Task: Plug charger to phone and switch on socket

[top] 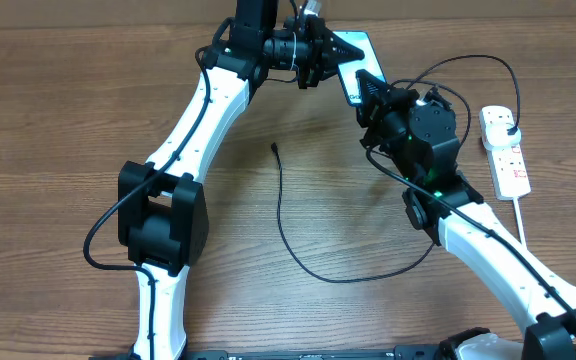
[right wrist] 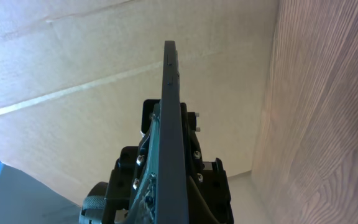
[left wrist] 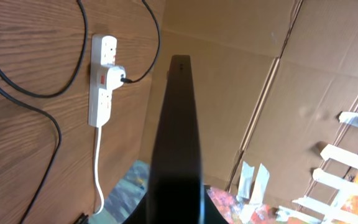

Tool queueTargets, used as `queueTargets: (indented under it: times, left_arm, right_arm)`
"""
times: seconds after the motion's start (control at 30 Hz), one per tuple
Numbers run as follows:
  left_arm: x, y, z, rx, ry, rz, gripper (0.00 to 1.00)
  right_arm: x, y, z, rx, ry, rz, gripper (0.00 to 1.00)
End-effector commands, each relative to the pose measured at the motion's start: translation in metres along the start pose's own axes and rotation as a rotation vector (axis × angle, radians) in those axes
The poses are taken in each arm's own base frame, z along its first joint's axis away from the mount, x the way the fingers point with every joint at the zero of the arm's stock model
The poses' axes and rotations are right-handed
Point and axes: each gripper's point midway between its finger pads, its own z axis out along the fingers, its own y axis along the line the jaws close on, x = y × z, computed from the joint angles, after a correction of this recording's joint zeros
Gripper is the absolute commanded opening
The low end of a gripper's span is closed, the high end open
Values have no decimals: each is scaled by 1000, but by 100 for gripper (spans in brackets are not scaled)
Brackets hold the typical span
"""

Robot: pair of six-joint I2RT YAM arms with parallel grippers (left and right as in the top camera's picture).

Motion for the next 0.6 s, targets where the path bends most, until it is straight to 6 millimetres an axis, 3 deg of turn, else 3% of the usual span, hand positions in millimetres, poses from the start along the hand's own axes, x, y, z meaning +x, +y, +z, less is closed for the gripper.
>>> queueTargets:
  times: [0.0,0.33,0.57]
  left_arm:
    - [10,-11,7,15,28,27,4]
    - [10,-11,7,17,28,119,4]
    - [8,-10,3,20,28,181,4]
  right_arm:
    - [6,-2,5,9,18,0,4]
    - [7,-2,5,11,25,0,6]
    - [6,-3,5,15,23,0,30]
